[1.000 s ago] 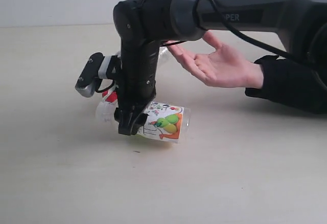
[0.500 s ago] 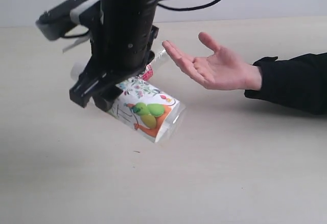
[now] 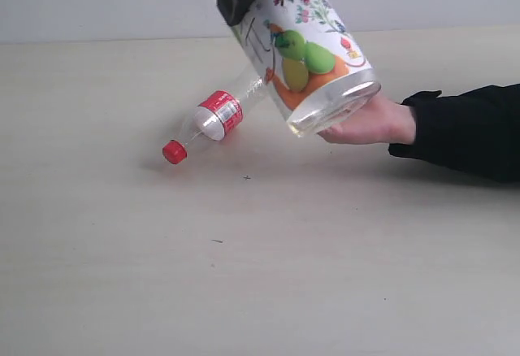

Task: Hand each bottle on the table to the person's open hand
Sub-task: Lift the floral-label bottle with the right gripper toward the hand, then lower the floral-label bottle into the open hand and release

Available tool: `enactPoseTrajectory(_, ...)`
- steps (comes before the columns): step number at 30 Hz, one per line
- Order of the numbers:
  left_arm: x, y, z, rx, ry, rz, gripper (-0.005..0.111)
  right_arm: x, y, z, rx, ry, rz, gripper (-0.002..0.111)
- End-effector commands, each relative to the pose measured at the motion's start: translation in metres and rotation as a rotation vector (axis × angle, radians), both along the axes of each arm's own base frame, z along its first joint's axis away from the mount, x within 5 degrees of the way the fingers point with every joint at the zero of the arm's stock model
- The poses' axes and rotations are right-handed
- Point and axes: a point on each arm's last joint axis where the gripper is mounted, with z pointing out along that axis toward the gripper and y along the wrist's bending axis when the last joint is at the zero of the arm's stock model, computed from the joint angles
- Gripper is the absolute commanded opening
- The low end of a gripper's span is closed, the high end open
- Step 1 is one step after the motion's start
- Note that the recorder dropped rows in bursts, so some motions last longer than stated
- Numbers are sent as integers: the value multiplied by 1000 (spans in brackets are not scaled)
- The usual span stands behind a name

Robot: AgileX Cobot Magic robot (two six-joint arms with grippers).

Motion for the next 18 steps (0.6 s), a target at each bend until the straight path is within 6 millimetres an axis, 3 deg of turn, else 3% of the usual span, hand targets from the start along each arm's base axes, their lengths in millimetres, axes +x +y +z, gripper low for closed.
enactPoseTrajectory(1, -1, 0, 1, 6, -6, 4, 0, 19, -14, -5, 2, 12, -115, 0)
enactPoseTrajectory(13, -1, 0, 1, 6, -6, 4, 0, 70, -52, -36, -114, 41, -262, 0)
enactPoseTrajectory(18, -1, 0, 1, 6, -6, 4, 0, 85, -63, -75, -219, 118, -296, 0)
